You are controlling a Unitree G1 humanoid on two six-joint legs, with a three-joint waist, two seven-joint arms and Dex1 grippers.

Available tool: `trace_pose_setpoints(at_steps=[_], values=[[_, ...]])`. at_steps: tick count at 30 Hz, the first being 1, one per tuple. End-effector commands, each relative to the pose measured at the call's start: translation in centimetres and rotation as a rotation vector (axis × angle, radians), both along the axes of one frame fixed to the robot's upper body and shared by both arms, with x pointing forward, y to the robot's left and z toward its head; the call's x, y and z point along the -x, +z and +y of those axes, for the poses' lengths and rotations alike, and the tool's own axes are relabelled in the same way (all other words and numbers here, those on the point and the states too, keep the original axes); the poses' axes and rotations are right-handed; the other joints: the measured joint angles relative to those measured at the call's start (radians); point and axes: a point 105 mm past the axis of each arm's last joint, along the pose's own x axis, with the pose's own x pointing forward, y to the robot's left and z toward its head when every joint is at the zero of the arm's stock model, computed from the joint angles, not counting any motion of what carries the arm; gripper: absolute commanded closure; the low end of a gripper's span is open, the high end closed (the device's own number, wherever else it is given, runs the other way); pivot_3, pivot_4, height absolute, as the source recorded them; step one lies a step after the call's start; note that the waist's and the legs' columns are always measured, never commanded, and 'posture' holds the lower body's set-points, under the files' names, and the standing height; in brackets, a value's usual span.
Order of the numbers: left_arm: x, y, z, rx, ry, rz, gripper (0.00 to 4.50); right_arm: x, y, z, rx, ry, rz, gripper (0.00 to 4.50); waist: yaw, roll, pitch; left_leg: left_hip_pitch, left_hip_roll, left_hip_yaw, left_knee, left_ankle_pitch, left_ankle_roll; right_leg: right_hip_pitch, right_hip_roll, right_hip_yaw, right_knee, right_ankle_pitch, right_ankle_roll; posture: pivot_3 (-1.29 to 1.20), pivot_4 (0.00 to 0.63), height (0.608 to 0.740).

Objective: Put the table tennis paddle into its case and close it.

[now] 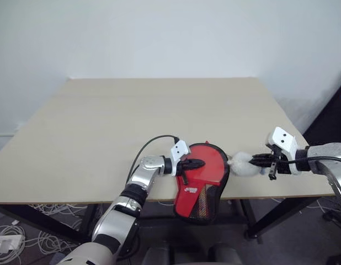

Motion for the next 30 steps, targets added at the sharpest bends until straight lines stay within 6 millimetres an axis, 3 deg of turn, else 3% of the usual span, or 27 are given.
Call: trace_pose_setpoints(at_steps=[1,15,30], values=[[1.1,-2.8,0.6,-0.087,-0.013,0.087,4.5,0.2,1.7,-0.3,0.0,0.004,-0.046,4.48,0.0,0.0,0.0,0.0,0.0,0.0,0.0,0.0,0.0,0.0,0.0,0.0,0.0,0.0,0.0,0.0,0.0,0.74],[0.9,-2.4,-0.1,-0.091,-0.052,0.087,4.5,4.2,1.0,-0.8,0.03,0.068,0.06,4.48,0.02,-0.001,0.0,0.0,0.0,0.0,0.001,-0.001,0.001,0.0,0.0,0.0,-0.001,0.0,0.0,0.0,0.0,0.74],[0.7,-2.3,-0.3,-0.101,-0.073,0.085,4.5,9.5,1.2,0.4,0.051,0.278,0.204,4.48,0.026,-0.004,0.001,0.0,0.0,0.0,0.003,-0.003,0.001,0.001,-0.001,0.0,-0.001,-0.001,0.001,0.0,0.0,0.74]])
